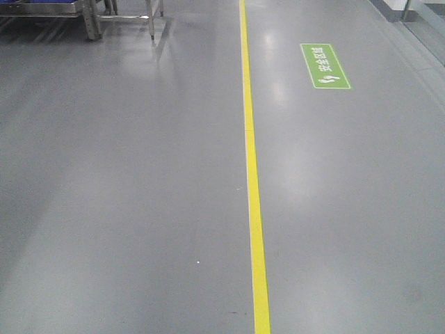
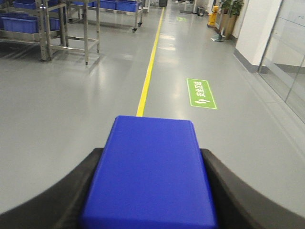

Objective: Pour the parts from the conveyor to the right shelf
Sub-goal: 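Drive the base down the aisle holding the block in the right gripper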

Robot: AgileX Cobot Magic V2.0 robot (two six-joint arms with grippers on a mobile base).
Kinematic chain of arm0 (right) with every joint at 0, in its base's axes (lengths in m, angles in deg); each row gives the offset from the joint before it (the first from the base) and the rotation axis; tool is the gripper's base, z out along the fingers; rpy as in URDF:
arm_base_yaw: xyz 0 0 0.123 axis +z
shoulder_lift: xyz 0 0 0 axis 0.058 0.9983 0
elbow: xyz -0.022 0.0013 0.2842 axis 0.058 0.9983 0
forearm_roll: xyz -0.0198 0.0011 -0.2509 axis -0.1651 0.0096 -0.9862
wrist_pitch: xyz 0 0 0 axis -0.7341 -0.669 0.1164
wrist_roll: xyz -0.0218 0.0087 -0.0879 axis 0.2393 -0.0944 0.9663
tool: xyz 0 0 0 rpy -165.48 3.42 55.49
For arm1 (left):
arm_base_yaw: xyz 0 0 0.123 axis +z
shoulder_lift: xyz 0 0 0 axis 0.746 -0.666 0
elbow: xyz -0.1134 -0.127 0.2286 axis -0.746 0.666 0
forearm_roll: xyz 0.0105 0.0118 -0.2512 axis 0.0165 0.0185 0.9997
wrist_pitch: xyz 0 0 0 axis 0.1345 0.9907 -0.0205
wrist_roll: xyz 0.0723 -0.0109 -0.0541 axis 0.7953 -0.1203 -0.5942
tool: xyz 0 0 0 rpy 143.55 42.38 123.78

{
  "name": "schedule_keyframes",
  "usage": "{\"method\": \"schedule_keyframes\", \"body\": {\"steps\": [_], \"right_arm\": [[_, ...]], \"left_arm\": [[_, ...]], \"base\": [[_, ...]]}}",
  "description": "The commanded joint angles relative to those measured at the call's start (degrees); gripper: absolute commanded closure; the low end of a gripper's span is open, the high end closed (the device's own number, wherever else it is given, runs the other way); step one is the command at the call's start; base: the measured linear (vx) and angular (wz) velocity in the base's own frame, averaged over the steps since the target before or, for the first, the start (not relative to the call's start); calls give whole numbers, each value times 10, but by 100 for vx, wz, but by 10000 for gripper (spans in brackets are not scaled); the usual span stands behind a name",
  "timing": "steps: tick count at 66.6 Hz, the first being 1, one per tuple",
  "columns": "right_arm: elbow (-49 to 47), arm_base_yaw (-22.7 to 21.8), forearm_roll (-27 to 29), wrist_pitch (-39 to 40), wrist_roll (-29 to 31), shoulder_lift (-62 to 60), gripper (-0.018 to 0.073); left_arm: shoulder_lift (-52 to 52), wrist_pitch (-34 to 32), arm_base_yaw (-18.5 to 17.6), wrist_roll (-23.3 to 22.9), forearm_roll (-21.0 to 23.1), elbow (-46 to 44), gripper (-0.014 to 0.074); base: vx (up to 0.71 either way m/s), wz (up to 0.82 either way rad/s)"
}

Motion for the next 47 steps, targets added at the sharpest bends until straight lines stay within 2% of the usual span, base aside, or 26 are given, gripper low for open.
{"method": "schedule_keyframes", "body": {"steps": [1, 16, 47], "right_arm": [[-14, -2, 1, 45, 2, 13, 564], [-14, -2, 1, 45, 2, 13, 564], [-14, -2, 1, 45, 2, 13, 564]], "left_arm": [[7, -45, -5, -5, 5, -11, 603], [7, -45, -5, -5, 5, -11, 603], [7, -45, -5, -5, 5, -11, 603]], "base": [[-7, -20], [-3, -12], [8, 8]]}}
